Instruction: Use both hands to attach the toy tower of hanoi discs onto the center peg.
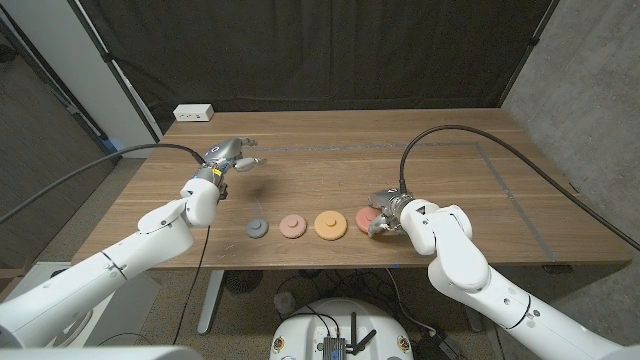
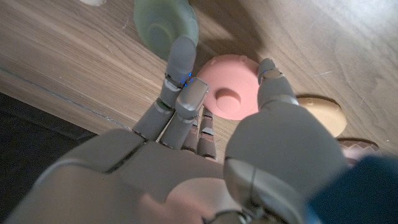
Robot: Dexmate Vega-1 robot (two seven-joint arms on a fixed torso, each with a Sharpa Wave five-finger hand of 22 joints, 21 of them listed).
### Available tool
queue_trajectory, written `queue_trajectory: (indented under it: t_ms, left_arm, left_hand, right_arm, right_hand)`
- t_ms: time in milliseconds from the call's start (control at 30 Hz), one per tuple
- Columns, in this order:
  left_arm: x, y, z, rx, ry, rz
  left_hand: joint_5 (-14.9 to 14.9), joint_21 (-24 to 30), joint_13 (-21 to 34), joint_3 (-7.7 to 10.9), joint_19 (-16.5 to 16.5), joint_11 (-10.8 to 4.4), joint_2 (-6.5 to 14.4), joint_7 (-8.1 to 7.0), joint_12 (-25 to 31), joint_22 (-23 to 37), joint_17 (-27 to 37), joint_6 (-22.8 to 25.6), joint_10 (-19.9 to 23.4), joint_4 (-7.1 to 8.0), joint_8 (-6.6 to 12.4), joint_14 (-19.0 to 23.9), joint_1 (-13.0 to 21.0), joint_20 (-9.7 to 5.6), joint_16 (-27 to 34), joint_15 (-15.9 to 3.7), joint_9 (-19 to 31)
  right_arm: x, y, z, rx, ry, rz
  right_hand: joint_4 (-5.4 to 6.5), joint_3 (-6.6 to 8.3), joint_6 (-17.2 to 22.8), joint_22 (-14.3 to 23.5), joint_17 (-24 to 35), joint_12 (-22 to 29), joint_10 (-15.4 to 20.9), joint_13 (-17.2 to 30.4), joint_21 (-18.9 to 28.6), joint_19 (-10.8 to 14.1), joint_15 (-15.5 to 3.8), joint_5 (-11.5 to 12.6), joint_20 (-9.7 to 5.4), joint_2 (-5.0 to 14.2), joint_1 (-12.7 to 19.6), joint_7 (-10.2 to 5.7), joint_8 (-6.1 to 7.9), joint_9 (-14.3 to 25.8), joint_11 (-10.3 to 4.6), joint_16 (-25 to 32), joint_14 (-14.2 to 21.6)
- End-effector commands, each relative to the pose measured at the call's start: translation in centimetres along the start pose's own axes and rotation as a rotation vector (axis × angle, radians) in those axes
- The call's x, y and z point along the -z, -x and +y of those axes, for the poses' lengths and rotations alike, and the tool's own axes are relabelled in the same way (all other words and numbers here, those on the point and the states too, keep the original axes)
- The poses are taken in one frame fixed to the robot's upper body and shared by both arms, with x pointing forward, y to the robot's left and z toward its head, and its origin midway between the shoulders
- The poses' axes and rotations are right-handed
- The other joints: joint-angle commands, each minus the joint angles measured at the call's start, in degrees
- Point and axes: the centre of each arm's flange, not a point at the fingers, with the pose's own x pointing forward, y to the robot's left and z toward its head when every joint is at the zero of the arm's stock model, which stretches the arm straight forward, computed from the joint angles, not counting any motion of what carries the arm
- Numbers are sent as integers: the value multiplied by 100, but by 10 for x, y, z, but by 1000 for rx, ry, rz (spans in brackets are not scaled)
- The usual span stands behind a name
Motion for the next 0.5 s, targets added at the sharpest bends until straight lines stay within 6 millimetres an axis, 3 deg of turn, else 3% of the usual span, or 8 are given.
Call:
queue_trajectory:
  t_ms: [33, 500]
  left_arm:
    - [-1, -1, 1, 5, 2, -13]
    - [-1, 2, 1, -4, 7, -19]
  left_hand:
    - [11, 39, 9, 33, -16, 20, 49, 26, -25, 2, 22, 49, 60, -9, -17, -20, 5, -457, 48, -310, 20]
    - [11, 68, 12, 41, -28, 18, 53, 23, -37, -34, 12, 48, 53, -10, -20, -27, 2, -463, 58, -310, 20]
  right_arm:
    - [0, 16, -16, 25, 27, -15]
    - [-12, 26, -26, 64, 48, -55]
  right_hand:
    - [210, 259, 1007, 14, 8, 23, 1312, 44, 57, 50, 0, 45, -171, 307, 74, -948, 128, 39, -1131, 35, 50]
    - [211, 310, 1070, -9, 8, -10, 1335, 72, 52, 72, 2, 58, -171, 300, 54, -951, 131, 35, -1150, 74, 80]
